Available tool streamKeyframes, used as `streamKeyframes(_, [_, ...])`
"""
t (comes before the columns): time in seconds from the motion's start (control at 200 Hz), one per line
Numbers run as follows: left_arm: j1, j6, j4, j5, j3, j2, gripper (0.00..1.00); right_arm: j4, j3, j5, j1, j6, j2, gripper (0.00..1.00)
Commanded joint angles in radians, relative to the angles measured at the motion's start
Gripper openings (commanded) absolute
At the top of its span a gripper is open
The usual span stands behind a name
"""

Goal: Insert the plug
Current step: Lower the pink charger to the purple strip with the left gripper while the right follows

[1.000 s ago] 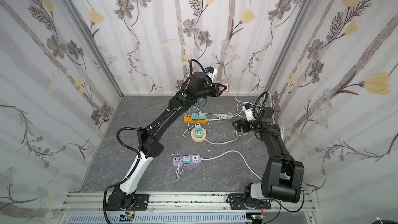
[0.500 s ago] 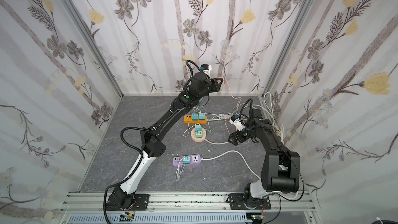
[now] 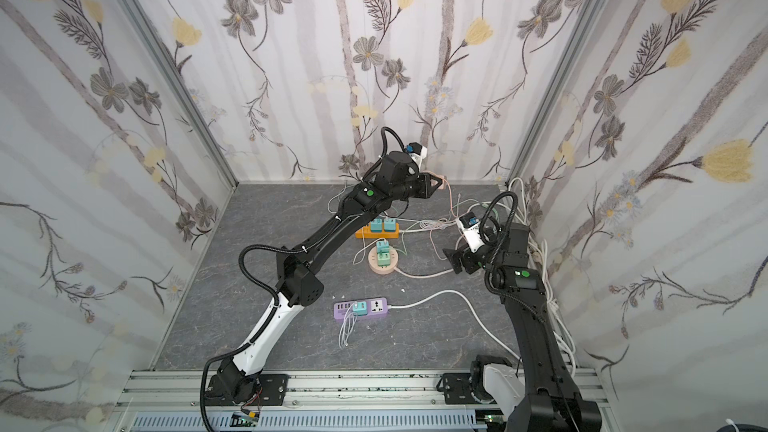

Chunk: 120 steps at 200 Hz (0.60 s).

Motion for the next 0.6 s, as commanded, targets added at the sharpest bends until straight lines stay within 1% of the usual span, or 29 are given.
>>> streamKeyframes(0.0, [-0.027, 0.169, -0.113, 0.115, -0.123, -0.112, 0.0, 0.3, -0.038, 0.299, -0.016, 0.358, -0.089, 0.99])
streamKeyframes(0.06, [-0.046, 0.243, -0.151, 0.084, -0.201, -0.166, 0.0, 0.254, -0.039, 0.366, -0.027, 0.468, -0.144, 0.99])
streamKeyframes(0.115, [-0.059, 0.301, -0.194, 0.092, -0.252, -0.198, 0.0, 0.235, -0.059, 0.394, -0.033, 0.542, -0.186, 0.99])
streamKeyframes(0.215, [-0.082, 0.404, -0.321, 0.103, -0.272, -0.224, 0.0, 0.181, -0.093, 0.401, -0.033, 0.606, -0.243, 0.99])
streamKeyframes(0.275, [-0.1, 0.474, -0.409, 0.08, -0.273, -0.232, 0.0, 0.131, -0.107, 0.413, -0.033, 0.627, -0.268, 0.99])
streamKeyframes(0.39, [-0.135, 0.575, -0.536, -0.003, -0.276, -0.235, 0.0, 0.055, -0.125, 0.363, -0.033, 0.632, -0.295, 0.99])
streamKeyframes(0.495, [-0.148, 0.622, -0.608, -0.031, -0.282, -0.237, 0.0, -0.006, -0.126, 0.309, -0.033, 0.669, -0.289, 0.99])
streamKeyframes(0.595, [-0.162, 0.675, -0.663, -0.053, -0.308, -0.254, 0.0, -0.023, -0.131, 0.276, -0.033, 0.726, -0.274, 0.99])
